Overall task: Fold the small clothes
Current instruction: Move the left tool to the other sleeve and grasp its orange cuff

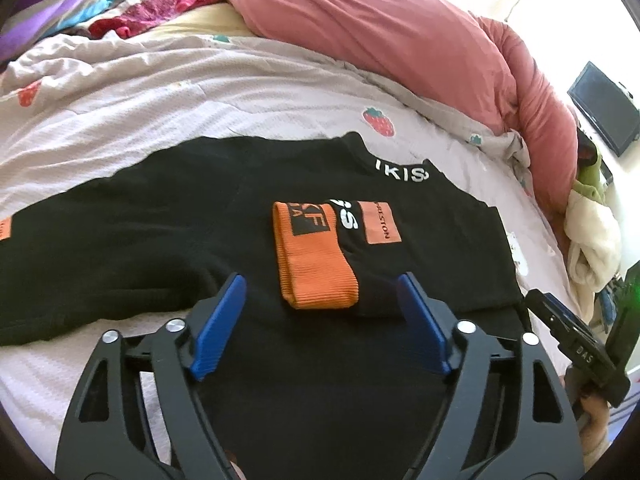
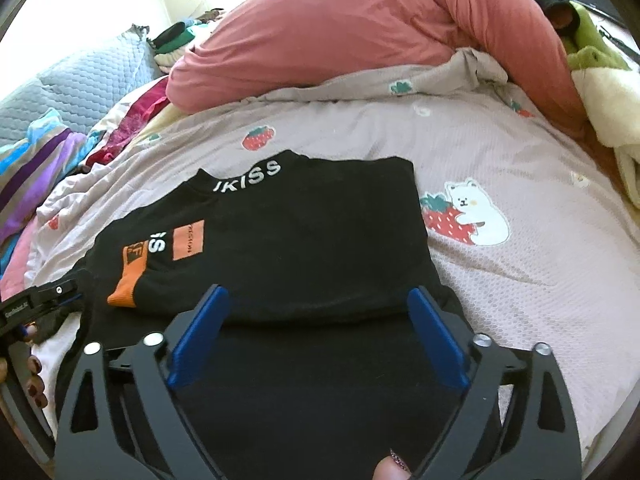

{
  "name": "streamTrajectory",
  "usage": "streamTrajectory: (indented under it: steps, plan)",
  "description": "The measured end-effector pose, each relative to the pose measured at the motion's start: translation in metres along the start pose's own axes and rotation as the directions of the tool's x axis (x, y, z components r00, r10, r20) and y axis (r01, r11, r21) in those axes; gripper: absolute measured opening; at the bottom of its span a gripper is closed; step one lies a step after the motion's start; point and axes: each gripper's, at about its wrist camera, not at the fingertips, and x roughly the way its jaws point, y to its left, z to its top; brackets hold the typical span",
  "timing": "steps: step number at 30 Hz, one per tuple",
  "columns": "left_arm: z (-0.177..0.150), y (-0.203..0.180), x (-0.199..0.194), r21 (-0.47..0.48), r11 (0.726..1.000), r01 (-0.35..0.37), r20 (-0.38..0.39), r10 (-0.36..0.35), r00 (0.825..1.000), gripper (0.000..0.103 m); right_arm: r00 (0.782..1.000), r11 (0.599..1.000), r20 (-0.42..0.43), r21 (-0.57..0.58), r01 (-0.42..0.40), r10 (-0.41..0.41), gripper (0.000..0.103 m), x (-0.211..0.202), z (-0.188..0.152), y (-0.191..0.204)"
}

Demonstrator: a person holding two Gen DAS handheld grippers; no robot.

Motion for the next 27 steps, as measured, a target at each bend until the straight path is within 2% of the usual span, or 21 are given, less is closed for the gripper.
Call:
streamTrajectory:
  steps: [2, 5, 15, 27]
  plan:
    - [0.000, 0.002, -0.005, -0.005, 1.000, -0.002, 0.010, 0.003, 1.000, 0.085, 1.000, 1.000, 0.005, -0.003, -0.002, 0.002, 0.096, -0.003, 0.001, 0.003]
    - [-0.001, 0.007, -0.016, -0.009, 1.000, -0.029, 0.031, 0.030, 0.999, 0.092, 1.000, 1.000, 0.014, -0.014, 0.003, -0.002, 0.096, -0.009, 0.003, 0.010]
    - [-0.012, 0.028, -0.040, -0.026, 0.997, -0.069, 0.064, 0.071, 0.995, 0.093, 0.998, 0.998, 0.061, -0.064, -0.018, 0.022, 0.098, -0.028, 0.009, 0.045]
    - [-0.022, 0.055, -0.068, -0.062, 0.994, -0.090, 0.087, 0.096, 0.992, 0.093, 0.994, 0.987, 0.070, -0.141, -0.074, 0.085, 0.098, -0.041, 0.008, 0.092]
